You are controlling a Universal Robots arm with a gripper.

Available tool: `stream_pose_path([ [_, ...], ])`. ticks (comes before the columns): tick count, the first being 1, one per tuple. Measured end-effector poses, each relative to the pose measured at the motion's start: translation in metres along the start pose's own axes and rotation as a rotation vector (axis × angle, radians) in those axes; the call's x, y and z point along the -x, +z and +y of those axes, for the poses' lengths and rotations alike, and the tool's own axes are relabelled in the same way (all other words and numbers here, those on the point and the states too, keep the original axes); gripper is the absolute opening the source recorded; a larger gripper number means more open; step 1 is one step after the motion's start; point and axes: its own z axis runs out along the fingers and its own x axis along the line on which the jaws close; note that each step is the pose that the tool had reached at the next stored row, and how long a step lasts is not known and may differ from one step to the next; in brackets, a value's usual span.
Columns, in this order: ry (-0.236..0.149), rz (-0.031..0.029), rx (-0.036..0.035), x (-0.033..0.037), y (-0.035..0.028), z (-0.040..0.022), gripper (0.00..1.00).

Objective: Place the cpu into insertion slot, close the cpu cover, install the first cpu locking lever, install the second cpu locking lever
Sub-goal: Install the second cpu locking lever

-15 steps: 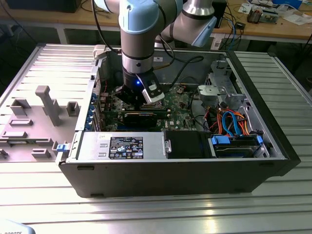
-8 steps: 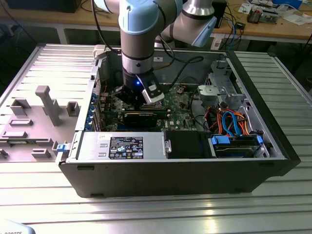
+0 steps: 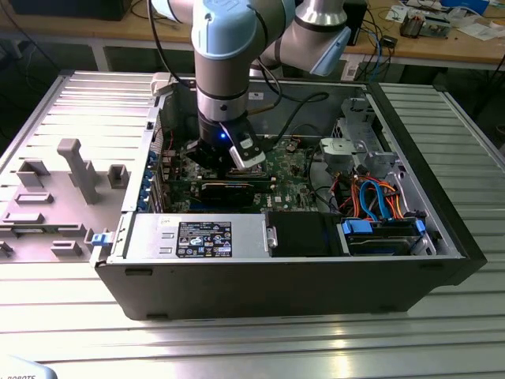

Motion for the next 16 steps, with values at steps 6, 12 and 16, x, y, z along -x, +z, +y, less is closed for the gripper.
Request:
stream_pose_path([
  [6,0.0,-0.0002,0.0017,-0.0008,-0.0009,0.0004,0.11],
  [12,0.0,0.0,0.0014,-0.0015,-0.0014,0.0008,0.11],
  [16,0.0,0.0,0.0014,-0.0015,-0.0016,0.0015,0.11],
])
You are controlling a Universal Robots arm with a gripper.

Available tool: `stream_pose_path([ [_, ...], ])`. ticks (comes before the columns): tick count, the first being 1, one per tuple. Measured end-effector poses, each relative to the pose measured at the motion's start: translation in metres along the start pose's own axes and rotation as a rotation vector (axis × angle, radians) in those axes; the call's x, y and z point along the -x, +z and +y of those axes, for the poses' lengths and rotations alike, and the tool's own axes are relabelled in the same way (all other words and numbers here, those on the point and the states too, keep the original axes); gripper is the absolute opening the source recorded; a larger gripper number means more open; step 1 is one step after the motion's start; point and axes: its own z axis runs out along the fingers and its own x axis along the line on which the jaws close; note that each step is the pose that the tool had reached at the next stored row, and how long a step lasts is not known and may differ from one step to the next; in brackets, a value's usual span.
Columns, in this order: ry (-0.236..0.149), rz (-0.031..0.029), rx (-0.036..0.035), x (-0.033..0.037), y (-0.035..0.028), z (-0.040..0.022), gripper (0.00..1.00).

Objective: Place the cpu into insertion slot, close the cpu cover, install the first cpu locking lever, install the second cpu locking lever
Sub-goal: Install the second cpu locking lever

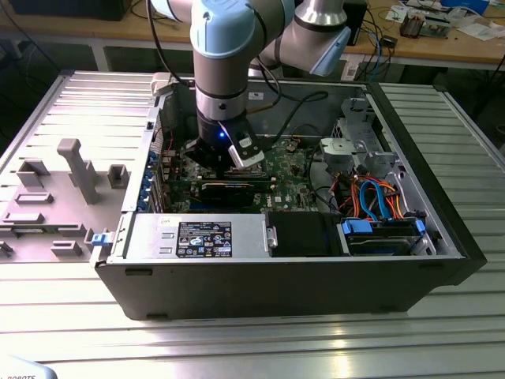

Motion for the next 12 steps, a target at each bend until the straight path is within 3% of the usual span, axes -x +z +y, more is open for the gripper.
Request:
stream_pose_path([
  [7,0.0,-0.0001,0.0006,0.0001,-0.0002,0.0024,0.11],
  [8,0.0,-0.0002,0.0029,0.0001,-0.0002,0.0025,0.11],
  [10,0.0,-0.0012,0.0156,0.0001,-0.0008,0.0022,0.11],
  [12,-0.001,-0.0012,0.0186,0.0001,-0.0009,0.0022,0.11],
])
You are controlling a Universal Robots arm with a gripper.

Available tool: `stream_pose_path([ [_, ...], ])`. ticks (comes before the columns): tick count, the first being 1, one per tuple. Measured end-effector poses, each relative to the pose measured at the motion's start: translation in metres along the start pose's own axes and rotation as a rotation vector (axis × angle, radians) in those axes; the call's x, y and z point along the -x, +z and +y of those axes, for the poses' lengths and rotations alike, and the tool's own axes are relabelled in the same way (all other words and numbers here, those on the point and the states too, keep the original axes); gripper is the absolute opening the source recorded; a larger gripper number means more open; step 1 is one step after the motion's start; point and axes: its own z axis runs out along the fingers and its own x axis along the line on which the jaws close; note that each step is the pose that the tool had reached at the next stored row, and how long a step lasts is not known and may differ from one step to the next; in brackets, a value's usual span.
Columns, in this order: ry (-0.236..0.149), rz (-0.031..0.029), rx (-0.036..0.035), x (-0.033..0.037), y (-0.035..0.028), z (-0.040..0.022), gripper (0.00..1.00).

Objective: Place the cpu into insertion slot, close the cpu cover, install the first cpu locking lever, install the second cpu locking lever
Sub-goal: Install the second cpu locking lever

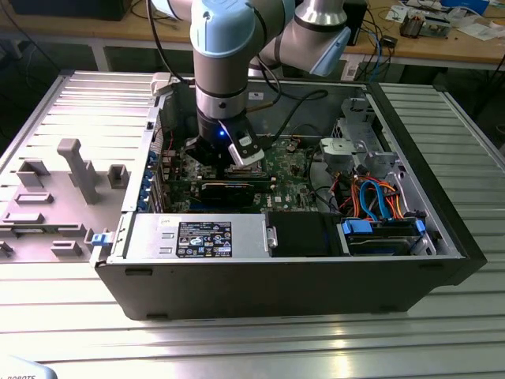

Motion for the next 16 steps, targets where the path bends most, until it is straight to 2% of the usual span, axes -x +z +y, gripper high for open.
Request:
stream_pose_path([
  [8,-0.001,-0.0005,0.0112,0.0,0.0001,0.0,0.11],
  [16,-0.004,-0.0009,0.0289,0.0,0.0016,-0.0002,0.11],
])
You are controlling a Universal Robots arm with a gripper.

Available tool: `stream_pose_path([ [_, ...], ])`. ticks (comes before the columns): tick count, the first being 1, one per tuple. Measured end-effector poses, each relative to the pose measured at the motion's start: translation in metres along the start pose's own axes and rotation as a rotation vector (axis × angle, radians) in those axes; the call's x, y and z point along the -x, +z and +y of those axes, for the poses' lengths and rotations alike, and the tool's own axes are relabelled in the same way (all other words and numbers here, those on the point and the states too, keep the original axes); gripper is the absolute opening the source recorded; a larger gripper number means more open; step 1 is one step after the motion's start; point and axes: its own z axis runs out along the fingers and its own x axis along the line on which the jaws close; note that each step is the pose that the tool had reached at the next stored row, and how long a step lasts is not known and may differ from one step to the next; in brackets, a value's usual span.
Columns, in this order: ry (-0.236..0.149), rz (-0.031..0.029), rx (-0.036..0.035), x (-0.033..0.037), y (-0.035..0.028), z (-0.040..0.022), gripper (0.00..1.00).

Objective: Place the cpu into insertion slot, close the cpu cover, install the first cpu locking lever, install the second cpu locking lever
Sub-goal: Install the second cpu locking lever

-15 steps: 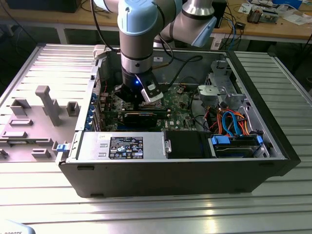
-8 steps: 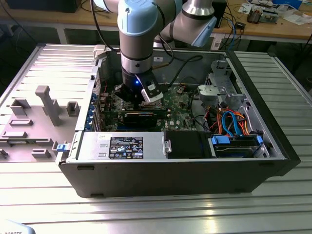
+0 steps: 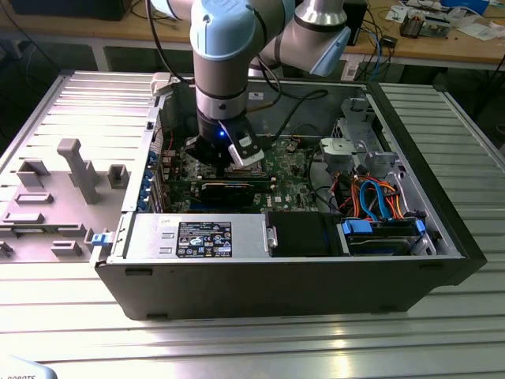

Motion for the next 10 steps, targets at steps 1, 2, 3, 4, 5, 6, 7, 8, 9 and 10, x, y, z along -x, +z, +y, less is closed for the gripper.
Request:
stream_pose_path([
  [1,-0.001,-0.0001,0.0022,0.0,0.0008,-0.0002,0.11],
  [2,-0.001,-0.0003,0.0031,0.0,0.0017,-0.0003,0.11],
  [3,-0.002,-0.0008,0.0033,0.0,0.0034,-0.0006,0.11],
  [4,-0.002,-0.0002,0.0031,0.0,0.0043,-0.0008,0.11],
  [5,-0.002,0.0003,0.0027,0.0,0.0051,-0.001,0.11],
  [6,-0.002,0.0004,0.0028,-0.0001,0.0052,-0.001,0.11],
  [7,-0.002,-0.0001,0.0032,0.0,0.0049,-0.0008,0.11],
  [8,-0.002,-0.0019,0.0056,0.0003,0.0008,0.0003,0.11],
  [9,-0.002,-0.0009,0.0042,0.0002,-0.0029,0.0007,0.11],
  [10,-0.002,-0.0006,0.0039,0.0001,-0.0073,0.0013,0.11],
])
